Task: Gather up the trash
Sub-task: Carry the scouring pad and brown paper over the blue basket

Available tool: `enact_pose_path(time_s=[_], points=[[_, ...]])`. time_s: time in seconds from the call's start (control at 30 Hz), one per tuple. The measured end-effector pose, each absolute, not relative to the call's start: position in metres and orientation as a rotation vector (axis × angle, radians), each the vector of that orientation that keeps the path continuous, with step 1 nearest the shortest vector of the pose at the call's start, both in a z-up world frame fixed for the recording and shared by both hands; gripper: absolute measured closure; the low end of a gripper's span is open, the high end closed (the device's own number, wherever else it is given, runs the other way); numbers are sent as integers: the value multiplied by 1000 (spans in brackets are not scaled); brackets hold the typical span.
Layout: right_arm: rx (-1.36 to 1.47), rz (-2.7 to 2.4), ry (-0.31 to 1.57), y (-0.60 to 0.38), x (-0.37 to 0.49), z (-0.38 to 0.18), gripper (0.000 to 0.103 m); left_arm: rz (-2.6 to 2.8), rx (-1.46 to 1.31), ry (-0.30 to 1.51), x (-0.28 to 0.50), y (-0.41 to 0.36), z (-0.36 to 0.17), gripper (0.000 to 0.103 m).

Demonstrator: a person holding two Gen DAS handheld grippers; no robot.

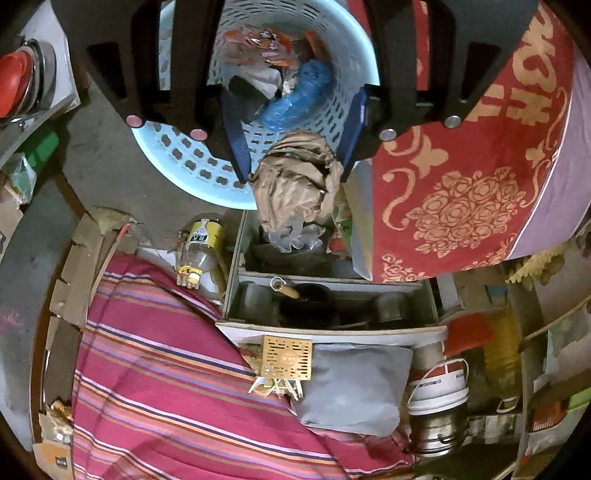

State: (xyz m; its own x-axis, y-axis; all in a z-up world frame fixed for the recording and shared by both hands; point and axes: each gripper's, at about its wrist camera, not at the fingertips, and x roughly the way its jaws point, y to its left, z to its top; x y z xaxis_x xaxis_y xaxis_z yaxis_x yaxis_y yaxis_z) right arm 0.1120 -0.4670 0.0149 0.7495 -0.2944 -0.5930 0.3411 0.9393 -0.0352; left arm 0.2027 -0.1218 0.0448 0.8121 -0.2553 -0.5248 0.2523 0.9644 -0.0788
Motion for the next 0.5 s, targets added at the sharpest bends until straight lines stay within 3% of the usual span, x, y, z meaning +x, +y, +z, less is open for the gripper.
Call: enact_pose_path(time_s=[0.5], points=[[174, -396, 576, -536, 50, 21, 56, -459, 92, 567, 156, -261, 35, 16]])
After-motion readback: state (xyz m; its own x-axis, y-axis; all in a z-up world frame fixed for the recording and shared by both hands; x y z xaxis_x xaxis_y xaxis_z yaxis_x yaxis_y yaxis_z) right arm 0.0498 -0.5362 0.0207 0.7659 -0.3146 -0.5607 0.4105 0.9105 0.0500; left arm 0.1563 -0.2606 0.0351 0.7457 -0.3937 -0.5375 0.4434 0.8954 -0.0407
